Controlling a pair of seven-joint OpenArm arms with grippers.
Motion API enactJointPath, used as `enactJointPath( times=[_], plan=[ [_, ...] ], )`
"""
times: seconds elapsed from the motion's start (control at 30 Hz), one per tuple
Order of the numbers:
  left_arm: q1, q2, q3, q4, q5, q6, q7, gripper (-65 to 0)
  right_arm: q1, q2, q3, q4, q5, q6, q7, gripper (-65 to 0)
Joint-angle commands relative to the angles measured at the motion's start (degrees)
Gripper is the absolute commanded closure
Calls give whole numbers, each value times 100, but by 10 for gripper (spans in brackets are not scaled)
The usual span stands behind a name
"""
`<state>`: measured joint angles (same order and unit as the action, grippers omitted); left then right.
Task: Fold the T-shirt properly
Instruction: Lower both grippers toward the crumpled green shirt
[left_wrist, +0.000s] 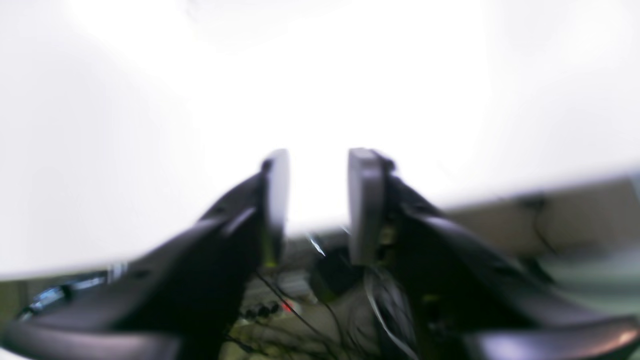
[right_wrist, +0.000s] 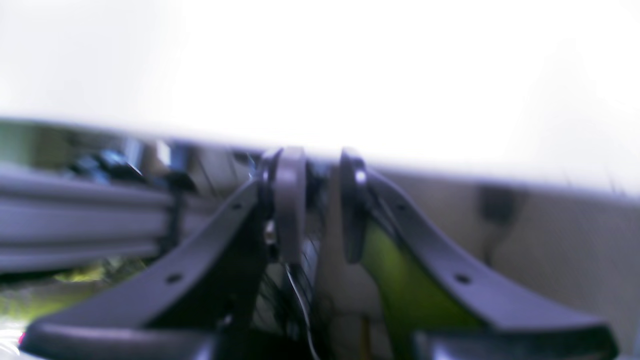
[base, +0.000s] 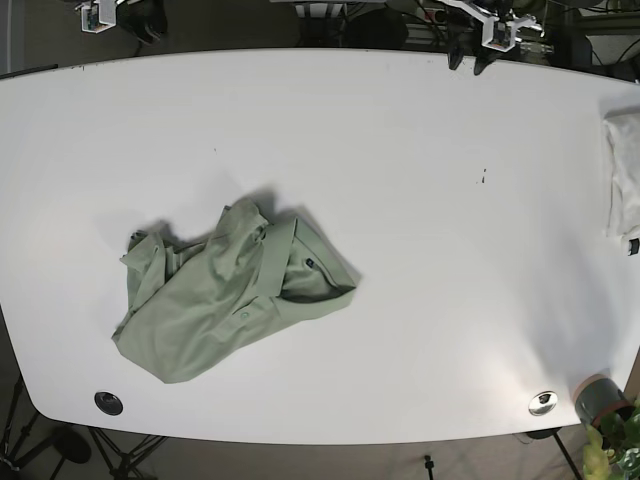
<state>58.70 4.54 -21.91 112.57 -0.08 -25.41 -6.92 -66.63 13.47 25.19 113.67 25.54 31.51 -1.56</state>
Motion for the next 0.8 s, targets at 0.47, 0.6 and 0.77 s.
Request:
enactJointPath(
  times=[0.47, 0.6, 0.77],
  plan=[
    [-1364, 175, -152, 96, -85, -4, 687, -400, 1551, 90, 52, 110, 26, 10, -850, -125],
    [-1760, 193, -169, 88, -85, -4, 977, -401, 2026, 160, 52, 110, 26, 19, -1255, -130],
    [-2191, 210, -143, 79, -85, -4, 1232, -401, 2659, 239, 52, 110, 26, 273, -1694, -255]
  ],
)
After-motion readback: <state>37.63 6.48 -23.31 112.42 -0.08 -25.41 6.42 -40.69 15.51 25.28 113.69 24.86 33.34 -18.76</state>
